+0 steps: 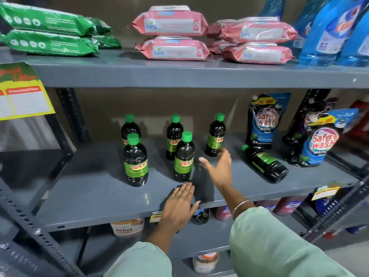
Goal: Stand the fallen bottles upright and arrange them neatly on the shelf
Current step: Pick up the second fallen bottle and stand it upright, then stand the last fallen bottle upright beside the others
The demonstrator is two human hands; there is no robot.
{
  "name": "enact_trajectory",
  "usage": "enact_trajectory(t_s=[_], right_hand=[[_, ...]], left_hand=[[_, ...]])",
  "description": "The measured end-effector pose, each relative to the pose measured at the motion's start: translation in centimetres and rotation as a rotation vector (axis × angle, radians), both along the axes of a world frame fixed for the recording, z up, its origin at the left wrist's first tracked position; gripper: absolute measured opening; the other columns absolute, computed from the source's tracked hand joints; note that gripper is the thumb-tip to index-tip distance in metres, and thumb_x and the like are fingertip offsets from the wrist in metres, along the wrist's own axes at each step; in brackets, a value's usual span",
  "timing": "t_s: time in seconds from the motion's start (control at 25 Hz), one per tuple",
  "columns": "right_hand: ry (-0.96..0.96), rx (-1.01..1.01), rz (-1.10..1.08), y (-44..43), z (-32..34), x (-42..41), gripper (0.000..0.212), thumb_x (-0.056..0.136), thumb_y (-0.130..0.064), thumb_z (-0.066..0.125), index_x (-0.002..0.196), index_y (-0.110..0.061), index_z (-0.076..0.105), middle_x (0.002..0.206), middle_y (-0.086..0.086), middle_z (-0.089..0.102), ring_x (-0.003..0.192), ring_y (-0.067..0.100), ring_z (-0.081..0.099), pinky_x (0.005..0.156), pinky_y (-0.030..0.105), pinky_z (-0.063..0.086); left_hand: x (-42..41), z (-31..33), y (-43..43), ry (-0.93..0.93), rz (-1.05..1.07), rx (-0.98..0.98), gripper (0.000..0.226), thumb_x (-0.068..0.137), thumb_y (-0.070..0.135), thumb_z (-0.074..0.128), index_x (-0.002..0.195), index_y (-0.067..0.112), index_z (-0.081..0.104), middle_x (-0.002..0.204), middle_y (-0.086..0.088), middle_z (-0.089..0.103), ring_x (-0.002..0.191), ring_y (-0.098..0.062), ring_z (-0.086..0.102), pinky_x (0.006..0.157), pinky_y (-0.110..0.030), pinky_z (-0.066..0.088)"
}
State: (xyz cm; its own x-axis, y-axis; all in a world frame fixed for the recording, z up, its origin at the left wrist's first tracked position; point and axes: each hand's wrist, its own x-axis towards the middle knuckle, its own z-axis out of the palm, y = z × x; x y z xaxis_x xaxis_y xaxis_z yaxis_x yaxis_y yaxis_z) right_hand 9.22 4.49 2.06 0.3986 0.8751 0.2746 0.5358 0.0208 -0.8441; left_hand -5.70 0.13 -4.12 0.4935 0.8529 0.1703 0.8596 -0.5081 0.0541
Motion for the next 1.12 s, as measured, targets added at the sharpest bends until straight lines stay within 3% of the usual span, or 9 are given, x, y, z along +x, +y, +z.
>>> enact_trajectory(t_s=[0.24, 0.4, 0.48, 0.56, 0.72, 0.8, 0.96, 1.04, 1.12], right_hand=[[-0.517, -0.247, -0.224, 1.7, 1.3, 11.6, 0.054, 0.083, -0.023, 0.064, 0.125, -0.001, 0.038, 0.129, 0.021, 0.044, 0.122, 0.037, 0.039, 0.096, 0.046, 0.039], [-0.707, -0.487, -0.312, 3.1, -0.5, 17.3, 0.039, 0.089, -0.015, 0.049, 0.125, -0.005, 0.038, 0.134, 0.023, 0.042, 0.127, 0.039, 0.035, 0.105, 0.05, 0.034], [-0.728, -0.59, -0.281, 3.7, -1.1, 18.8, 0.038, 0.092, -0.016, 0.042, 0.128, -0.007, 0.036, 0.138, 0.026, 0.039, 0.129, 0.04, 0.033, 0.107, 0.049, 0.033], [-0.755, -0.648, -0.248, 4.4, -1.6, 19.8, 0.045, 0.092, -0.02, 0.047, 0.133, -0.009, 0.032, 0.14, 0.027, 0.039, 0.13, 0.041, 0.033, 0.106, 0.048, 0.033], [-0.795, -0.661, -0.274, 5.0, -2.6, 20.9, 0.056, 0.089, -0.021, 0.049, 0.139, -0.008, 0.025, 0.138, 0.026, 0.043, 0.127, 0.039, 0.038, 0.103, 0.045, 0.034], [-0.827, -0.649, -0.274, 4.9, -2.8, 21.4, 0.059, 0.089, -0.017, 0.048, 0.141, -0.008, 0.022, 0.138, 0.024, 0.043, 0.126, 0.037, 0.038, 0.1, 0.044, 0.036], [-0.835, -0.613, -0.286, 4.3, -2.4, 21.5, 0.061, 0.086, -0.021, 0.057, 0.137, -0.007, 0.028, 0.136, 0.021, 0.045, 0.125, 0.033, 0.038, 0.096, 0.043, 0.038], [-0.739, -0.557, -0.298, 3.8, -2.2, 20.6, 0.065, 0.081, -0.027, 0.066, 0.133, -0.005, 0.032, 0.133, 0.022, 0.047, 0.125, 0.034, 0.038, 0.096, 0.047, 0.038], [-0.516, -0.439, -0.314, 3.7, -1.4, 19.2, 0.066, 0.077, -0.029, 0.071, 0.126, -0.003, 0.036, 0.129, 0.023, 0.048, 0.125, 0.036, 0.039, 0.095, 0.051, 0.039]], left_hand=[[7.3, -0.6, 0.6, -0.039, 0.1, -0.029, 0.06, 0.096, 0.046, 0.023, 0.143, 0.009, 0.012, 0.155, -0.006, 0.013, 0.141, -0.017, 0.011, 0.115, -0.031, 0.008], [9.9, -1.0, 0.7, -0.077, 0.193, -0.029, 0.072, 0.089, 0.054, 0.006, 0.142, 0.007, 0.02, 0.153, -0.008, 0.021, 0.14, -0.018, 0.019, 0.114, -0.032, 0.013], [10.4, -0.8, 0.5, -0.087, 0.245, -0.077, 0.082, 0.083, 0.056, -0.001, 0.135, 0.006, 0.037, 0.145, -0.011, 0.038, 0.133, -0.02, 0.036, 0.11, -0.035, 0.026], [10.4, -0.9, 0.7, -0.074, 0.298, -0.119, 0.082, 0.089, 0.055, -0.002, 0.122, 0.006, 0.054, 0.129, -0.01, 0.057, 0.118, -0.02, 0.054, 0.098, -0.037, 0.042], [10.2, -0.8, 0.8, -0.074, 0.337, -0.177, 0.075, 0.094, 0.048, 0.002, 0.112, 0.008, 0.062, 0.117, -0.007, 0.066, 0.107, -0.018, 0.062, 0.086, -0.036, 0.051], [10.3, -0.9, 0.8, -0.081, 0.324, -0.198, 0.074, 0.094, 0.048, 0.003, 0.112, 0.009, 0.063, 0.116, -0.005, 0.067, 0.106, -0.017, 0.063, 0.086, -0.035, 0.052], [10.2, -0.9, 0.8, -0.07, 0.286, -0.188, 0.06, 0.085, 0.046, 0.025, 0.113, 0.009, 0.062, 0.117, -0.005, 0.066, 0.108, -0.017, 0.062, 0.089, -0.033, 0.049], [10.1, -0.9, 0.8, -0.066, 0.312, -0.166, 0.064, 0.084, 0.047, 0.021, 0.12, 0.009, 0.057, 0.125, -0.006, 0.062, 0.115, -0.017, 0.056, 0.096, -0.033, 0.044], [10.1, -1.0, 0.7, -0.067, 0.286, -0.138, 0.07, 0.086, 0.05, 0.011, 0.135, 0.008, 0.038, 0.143, -0.008, 0.042, 0.132, -0.019, 0.038, 0.109, -0.032, 0.027]])
